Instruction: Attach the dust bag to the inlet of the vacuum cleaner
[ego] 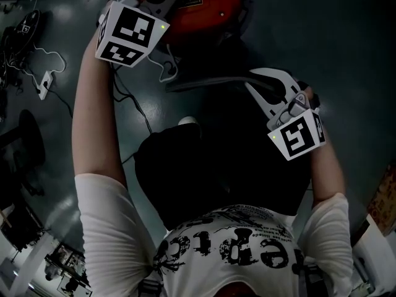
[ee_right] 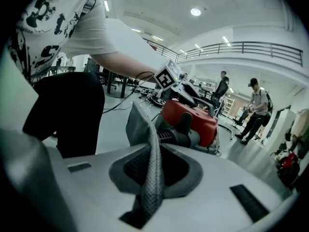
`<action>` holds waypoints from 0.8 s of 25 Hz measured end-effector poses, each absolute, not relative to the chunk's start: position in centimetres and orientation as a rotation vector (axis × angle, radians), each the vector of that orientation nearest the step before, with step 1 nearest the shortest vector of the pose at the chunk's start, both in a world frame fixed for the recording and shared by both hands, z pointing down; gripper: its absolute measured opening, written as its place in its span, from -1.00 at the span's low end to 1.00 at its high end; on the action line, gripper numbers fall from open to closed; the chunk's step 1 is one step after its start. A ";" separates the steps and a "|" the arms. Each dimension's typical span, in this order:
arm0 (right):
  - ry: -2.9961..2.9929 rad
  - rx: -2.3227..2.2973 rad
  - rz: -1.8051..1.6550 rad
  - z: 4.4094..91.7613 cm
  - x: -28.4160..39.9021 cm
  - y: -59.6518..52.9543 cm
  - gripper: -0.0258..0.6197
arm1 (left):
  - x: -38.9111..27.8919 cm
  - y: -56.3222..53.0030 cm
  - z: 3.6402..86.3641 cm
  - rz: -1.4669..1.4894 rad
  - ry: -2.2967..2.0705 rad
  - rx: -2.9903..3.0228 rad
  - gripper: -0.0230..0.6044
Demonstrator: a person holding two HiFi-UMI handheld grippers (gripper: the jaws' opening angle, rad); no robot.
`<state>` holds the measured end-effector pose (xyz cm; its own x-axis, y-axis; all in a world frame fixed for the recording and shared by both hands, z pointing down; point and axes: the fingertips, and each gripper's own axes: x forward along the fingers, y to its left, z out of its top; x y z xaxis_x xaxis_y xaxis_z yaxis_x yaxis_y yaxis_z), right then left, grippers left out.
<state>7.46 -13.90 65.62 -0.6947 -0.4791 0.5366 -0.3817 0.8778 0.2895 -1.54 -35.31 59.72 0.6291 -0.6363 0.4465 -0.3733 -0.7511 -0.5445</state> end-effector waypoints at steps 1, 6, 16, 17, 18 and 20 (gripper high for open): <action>-2.411 0.640 -0.210 65.6 7.4 -14.0 -0.83 | -1.6 -35.3 59.7 -0.894 0.803 -2.452 -0.45; -2.388 0.691 -0.189 66.1 8.3 -13.8 -0.83 | -1.5 -35.2 59.7 -0.896 0.809 -2.452 -0.45; -2.299 0.711 -0.240 65.6 7.5 -14.1 -0.80 | -1.6 -34.9 59.3 -0.882 0.835 -2.468 -0.44; -2.290 0.716 -0.240 65.8 7.6 -14.1 -0.80 | -1.6 -35.0 59.3 -0.881 0.838 -2.470 -0.44; -2.287 0.720 -0.231 65.9 7.9 -14.1 -0.80 | -1.6 -35.0 59.4 -0.877 0.841 -2.474 -0.43; -2.290 0.733 -0.202 66.0 8.3 -14.2 -0.80 | -1.4 -35.0 59.3 -0.869 0.842 -2.480 -0.43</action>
